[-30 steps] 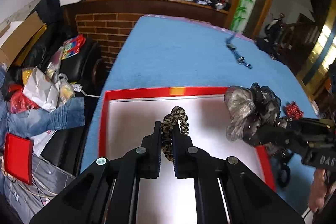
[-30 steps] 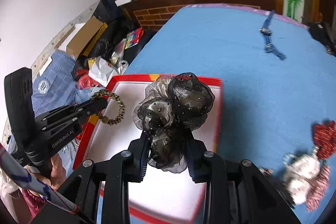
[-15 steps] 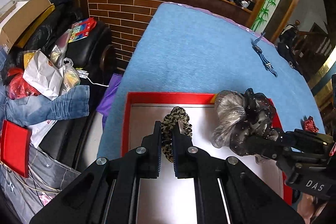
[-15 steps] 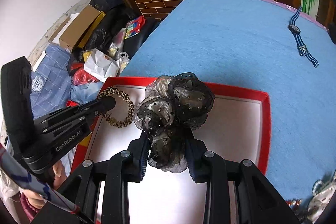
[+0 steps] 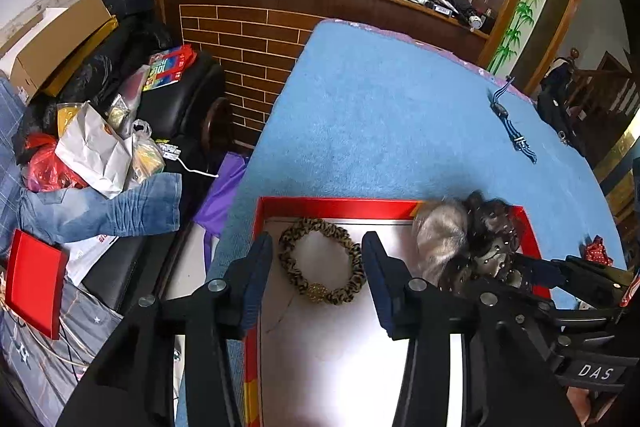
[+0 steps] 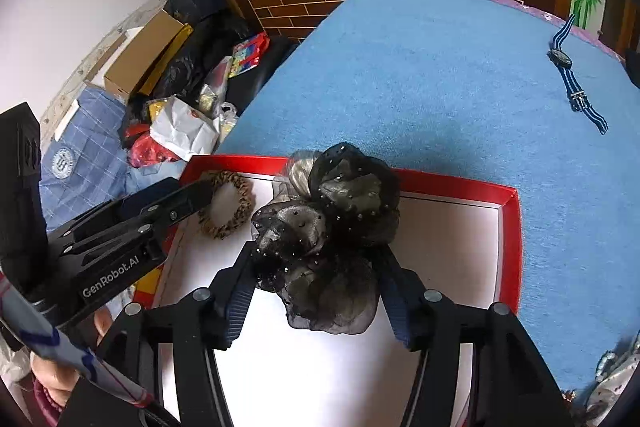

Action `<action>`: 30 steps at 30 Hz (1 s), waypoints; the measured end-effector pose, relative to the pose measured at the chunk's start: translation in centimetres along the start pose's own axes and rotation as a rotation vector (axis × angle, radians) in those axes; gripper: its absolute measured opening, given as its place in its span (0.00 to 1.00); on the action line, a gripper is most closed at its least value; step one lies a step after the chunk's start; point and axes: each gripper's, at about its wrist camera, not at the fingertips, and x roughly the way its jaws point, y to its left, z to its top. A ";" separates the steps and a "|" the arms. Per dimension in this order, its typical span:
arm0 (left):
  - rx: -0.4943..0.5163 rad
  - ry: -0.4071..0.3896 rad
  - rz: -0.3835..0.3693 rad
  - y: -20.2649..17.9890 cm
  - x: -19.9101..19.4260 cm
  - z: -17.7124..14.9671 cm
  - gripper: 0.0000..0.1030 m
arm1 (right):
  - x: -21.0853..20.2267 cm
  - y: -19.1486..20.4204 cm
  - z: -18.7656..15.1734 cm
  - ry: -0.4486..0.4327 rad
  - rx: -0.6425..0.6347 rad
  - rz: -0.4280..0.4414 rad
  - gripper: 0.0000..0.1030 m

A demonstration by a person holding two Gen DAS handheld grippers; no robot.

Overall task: Organize jewelry
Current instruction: 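Carry both scrunchies over the white tray and open both grippers, then grasp the black elastic band with left gripper while right gripper grasps red plaid scrunchie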

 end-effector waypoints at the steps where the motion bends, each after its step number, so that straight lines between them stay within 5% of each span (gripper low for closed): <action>1: 0.000 -0.002 0.000 -0.1 -0.3 0.0 0.43 | -0.4 -0.1 -0.2 -0.004 0.004 0.005 0.61; 12: 0.048 -0.038 -0.017 -3.1 -4.4 -1.2 0.44 | -6.6 -1.8 -2.7 -0.067 0.007 0.072 0.61; 23: 0.221 -0.067 -0.174 -12.6 -9.0 -7.2 0.44 | -18.9 -10.2 -10.2 -0.259 0.085 0.030 0.61; 30: 0.377 0.016 -0.307 -20.3 -8.8 -12.7 0.45 | -22.9 -15.7 -15.7 -0.316 0.174 -0.038 0.61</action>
